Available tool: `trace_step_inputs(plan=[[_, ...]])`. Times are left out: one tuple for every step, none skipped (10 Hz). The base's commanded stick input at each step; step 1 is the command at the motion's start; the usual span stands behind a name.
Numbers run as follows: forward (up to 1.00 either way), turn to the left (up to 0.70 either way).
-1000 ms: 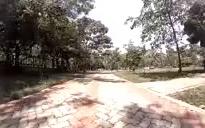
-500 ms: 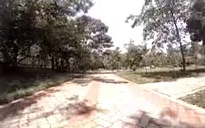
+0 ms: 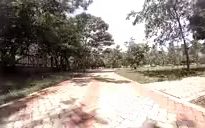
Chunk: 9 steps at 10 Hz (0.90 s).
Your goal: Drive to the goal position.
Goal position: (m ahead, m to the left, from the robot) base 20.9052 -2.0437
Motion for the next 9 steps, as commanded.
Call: trace_step_inputs(plan=[[0.7, 0.0], [0.7, 0.0], [0.7, 0.0], [0.7, 0.0], [0.7, 0.0], [0.7, 0.0], [0.7, 0.0], [0.7, 0.0], [0.7, 0.0]])
